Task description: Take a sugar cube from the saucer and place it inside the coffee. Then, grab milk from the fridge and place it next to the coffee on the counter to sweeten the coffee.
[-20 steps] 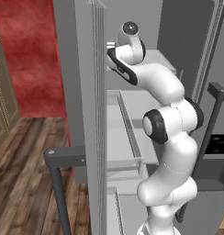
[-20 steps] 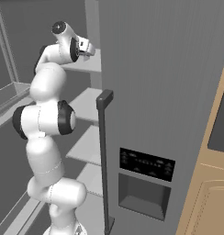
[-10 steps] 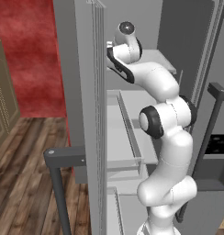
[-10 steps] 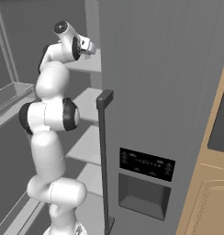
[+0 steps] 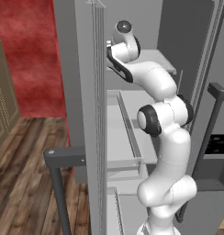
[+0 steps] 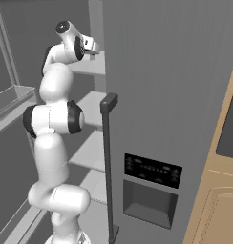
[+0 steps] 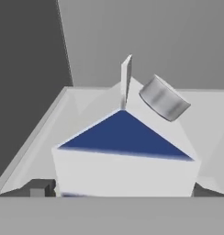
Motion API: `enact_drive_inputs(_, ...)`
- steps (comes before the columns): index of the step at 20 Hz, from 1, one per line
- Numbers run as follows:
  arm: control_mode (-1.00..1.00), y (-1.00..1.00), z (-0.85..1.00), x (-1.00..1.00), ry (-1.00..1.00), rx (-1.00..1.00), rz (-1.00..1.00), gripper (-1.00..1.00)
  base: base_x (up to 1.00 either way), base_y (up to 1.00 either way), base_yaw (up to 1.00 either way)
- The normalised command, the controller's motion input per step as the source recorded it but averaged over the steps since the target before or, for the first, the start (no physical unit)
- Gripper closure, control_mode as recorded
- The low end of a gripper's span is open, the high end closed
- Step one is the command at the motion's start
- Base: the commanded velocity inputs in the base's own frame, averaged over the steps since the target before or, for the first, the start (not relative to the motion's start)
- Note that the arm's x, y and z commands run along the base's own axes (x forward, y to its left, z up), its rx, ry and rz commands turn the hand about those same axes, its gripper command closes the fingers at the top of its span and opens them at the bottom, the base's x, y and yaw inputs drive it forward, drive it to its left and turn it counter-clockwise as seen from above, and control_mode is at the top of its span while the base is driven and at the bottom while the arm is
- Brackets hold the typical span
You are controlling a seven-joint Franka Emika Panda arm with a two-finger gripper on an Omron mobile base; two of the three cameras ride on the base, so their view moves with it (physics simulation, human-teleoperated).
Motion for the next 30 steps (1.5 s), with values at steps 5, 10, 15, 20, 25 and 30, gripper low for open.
enact_drive_inputs(5, -1.0, 0.0, 0.0, 0.0, 0.0, 0.0, 0.0, 1.0, 0.0, 0.0, 0.0)
enact_drive_inputs(10, -1.0, -0.06, 0.0, -0.13, -0.01, 0.0, 0.0, 1.0, 0.0, 0.0, 0.0)
enact_drive_inputs(15, -1.0, -0.56, 0.01, -0.8, -0.18, 0.0, 0.0, 1.0, 0.0, 0.0, 0.0)
enact_drive_inputs(20, -1.0, -0.46, 0.0, -1.0, -0.16, 0.01, 0.0, 1.0, 0.0, 0.0, 0.0)
enact_drive_inputs(25, -1.0, -0.04, 0.0, -1.0, -0.14, 0.0, 0.05, 1.0, 0.0, 0.0, 0.0)
enact_drive_inputs(30, -1.0, 0.06, 0.0, -1.0, -0.16, 0.01, 0.01, 1.0, 0.0, 0.0, 0.0)
